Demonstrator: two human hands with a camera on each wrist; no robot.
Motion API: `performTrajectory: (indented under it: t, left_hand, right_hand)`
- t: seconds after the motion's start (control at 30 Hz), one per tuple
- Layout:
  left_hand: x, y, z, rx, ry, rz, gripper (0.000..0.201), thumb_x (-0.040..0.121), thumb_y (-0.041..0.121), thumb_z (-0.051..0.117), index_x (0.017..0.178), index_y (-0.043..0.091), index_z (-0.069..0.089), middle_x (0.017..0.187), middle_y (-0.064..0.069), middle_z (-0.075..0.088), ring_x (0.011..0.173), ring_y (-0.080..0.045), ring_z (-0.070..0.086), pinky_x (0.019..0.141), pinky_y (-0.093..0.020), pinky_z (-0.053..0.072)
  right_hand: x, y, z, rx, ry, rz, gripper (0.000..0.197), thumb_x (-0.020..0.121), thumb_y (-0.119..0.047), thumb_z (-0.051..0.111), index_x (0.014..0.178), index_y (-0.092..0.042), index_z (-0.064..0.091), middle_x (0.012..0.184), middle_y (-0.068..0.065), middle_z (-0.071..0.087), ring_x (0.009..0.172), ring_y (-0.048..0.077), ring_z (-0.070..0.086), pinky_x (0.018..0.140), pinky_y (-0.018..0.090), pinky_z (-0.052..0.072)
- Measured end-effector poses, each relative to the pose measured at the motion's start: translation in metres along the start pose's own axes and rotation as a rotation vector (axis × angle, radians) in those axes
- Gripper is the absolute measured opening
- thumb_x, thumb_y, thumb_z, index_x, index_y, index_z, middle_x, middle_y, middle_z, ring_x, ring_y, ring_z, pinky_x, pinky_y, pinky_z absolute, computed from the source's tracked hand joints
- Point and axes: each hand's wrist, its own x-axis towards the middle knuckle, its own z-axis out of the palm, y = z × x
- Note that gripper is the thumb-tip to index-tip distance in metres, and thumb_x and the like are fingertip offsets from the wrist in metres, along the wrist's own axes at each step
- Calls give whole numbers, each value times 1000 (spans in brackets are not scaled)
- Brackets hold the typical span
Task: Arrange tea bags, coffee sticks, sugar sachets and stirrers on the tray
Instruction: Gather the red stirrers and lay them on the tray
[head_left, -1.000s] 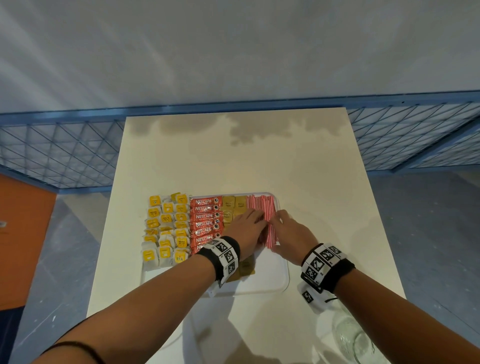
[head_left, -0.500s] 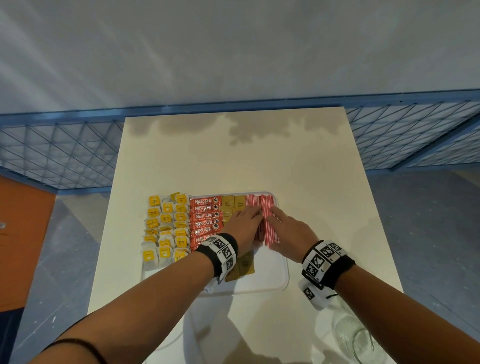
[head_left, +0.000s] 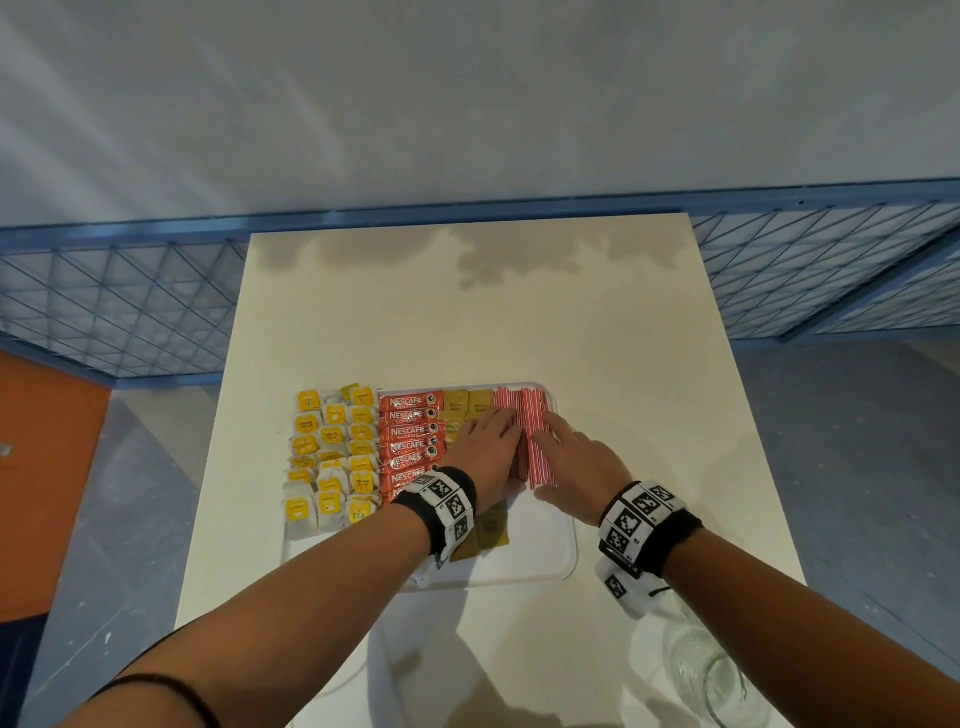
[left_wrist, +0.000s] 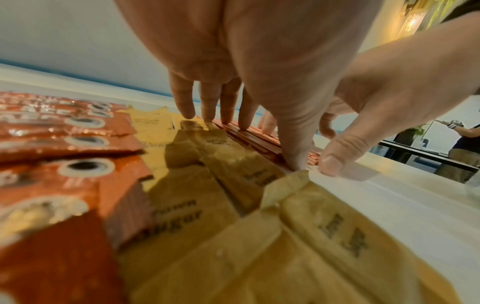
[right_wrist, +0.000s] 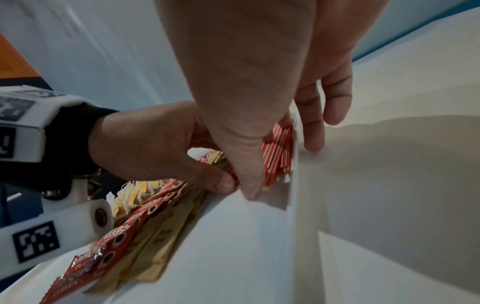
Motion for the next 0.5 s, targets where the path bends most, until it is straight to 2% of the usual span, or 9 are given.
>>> performTrajectory:
  t: [0.1, 0.2, 0.33, 0.5]
  left_hand:
    - [1, 0, -1, -1, -15, -1, 82, 87, 42, 69, 153, 12, 32, 165, -11, 19, 153, -31, 13, 124, -49, 15]
    - [0, -1, -1, 0, -27, -3, 84, 87, 43, 70, 154, 12, 30, 166, -11, 18, 153, -31, 12, 124, -50, 14]
    - [0, -1, -3, -7, -30, -1, 83, 88, 42, 69, 154, 12, 30, 165, -11, 18, 153, -31, 12, 124, -49, 14]
    - [-2, 1, -6, -11, -11, 14, 78, 89, 38, 69, 153, 11, 32, 164, -11, 22, 153, -30, 15, 123, -48, 16]
  right_hand:
    - [1, 3, -1, -8, -41, -1, 86, 86, -44, 75, 153, -16, 30, 168, 9, 13, 128, 33, 53, 95, 41, 52]
    - [1, 7, 0, -52, -84, -27, 93, 82, -41, 81, 154, -15, 27, 169, 12, 8, 130, 34, 52, 94, 42, 52]
    - [3, 9, 4, -56, -48, -28, 83, 84, -32, 80, 150, -14, 33, 167, 14, 16, 124, 35, 57, 89, 42, 53]
    - [7, 7, 1, -23, 3, -28, 70, 89, -29, 74, 148, -14, 39, 163, 12, 26, 118, 33, 60, 85, 40, 55]
